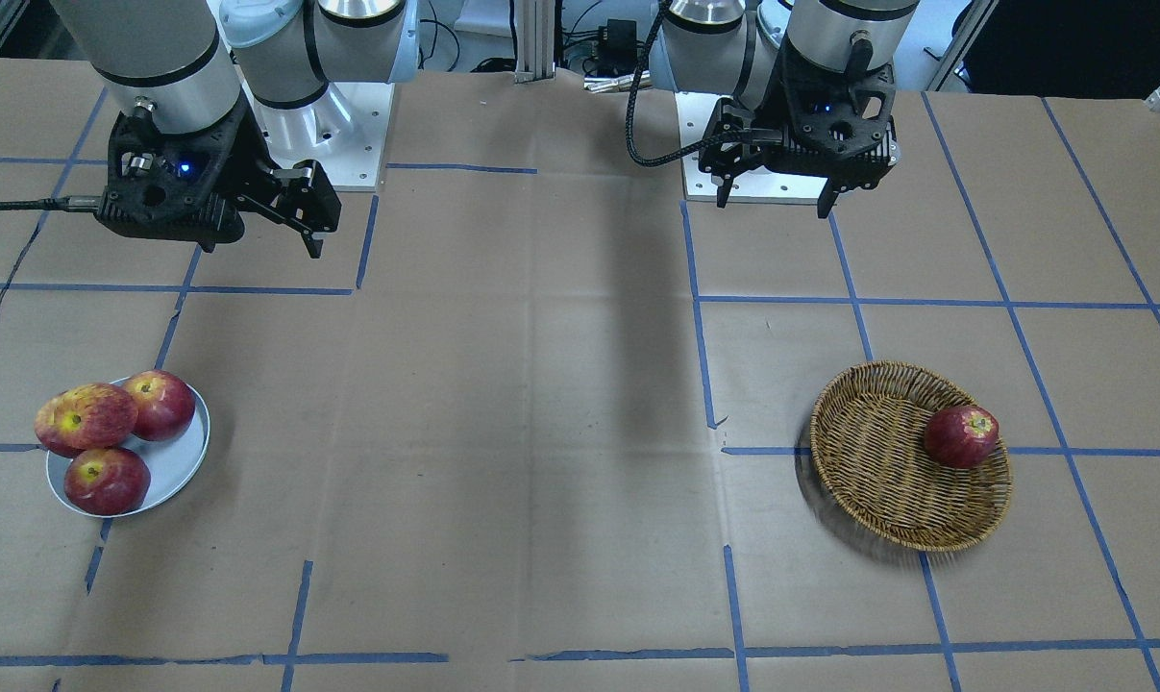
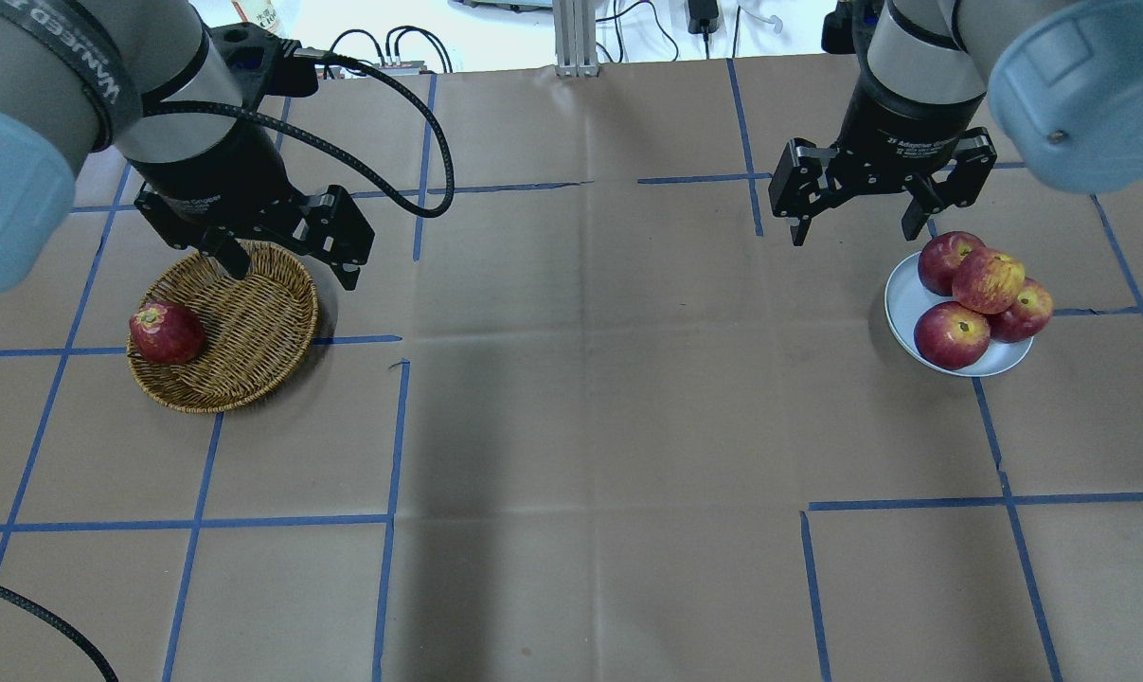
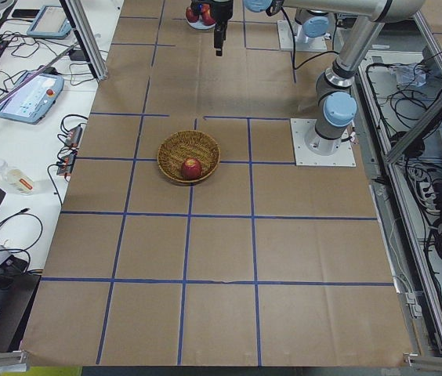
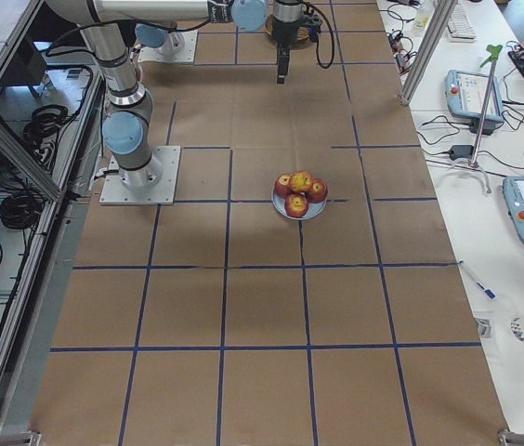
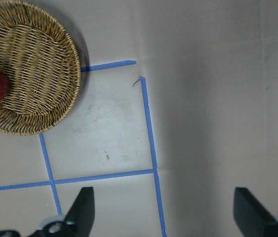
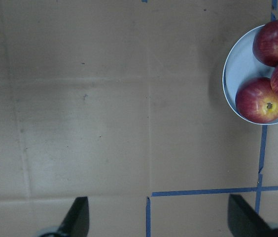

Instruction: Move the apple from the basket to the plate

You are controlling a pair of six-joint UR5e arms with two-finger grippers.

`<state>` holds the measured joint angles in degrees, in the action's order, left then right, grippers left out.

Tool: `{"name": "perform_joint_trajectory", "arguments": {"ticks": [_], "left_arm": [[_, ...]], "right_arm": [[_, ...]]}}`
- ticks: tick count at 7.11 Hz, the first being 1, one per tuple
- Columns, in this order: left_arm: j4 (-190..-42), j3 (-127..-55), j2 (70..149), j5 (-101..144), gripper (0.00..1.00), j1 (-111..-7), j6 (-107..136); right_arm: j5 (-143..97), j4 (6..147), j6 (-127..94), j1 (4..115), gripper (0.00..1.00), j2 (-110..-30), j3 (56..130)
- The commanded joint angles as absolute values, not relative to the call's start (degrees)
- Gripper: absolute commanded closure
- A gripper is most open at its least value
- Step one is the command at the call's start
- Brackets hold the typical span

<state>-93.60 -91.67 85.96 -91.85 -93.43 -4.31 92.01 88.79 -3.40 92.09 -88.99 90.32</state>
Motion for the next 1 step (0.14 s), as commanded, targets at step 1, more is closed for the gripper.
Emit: {"name": "perform_joint_trajectory", "arguments": {"ticks": [1], "left_arm": [[-93.60,-91.67,85.96,-91.85,0.01,-93.43,-4.31]], "right_arm": [[91.85,88.86,-3.34,92.11,0.00,-89.12,90.35]]}}
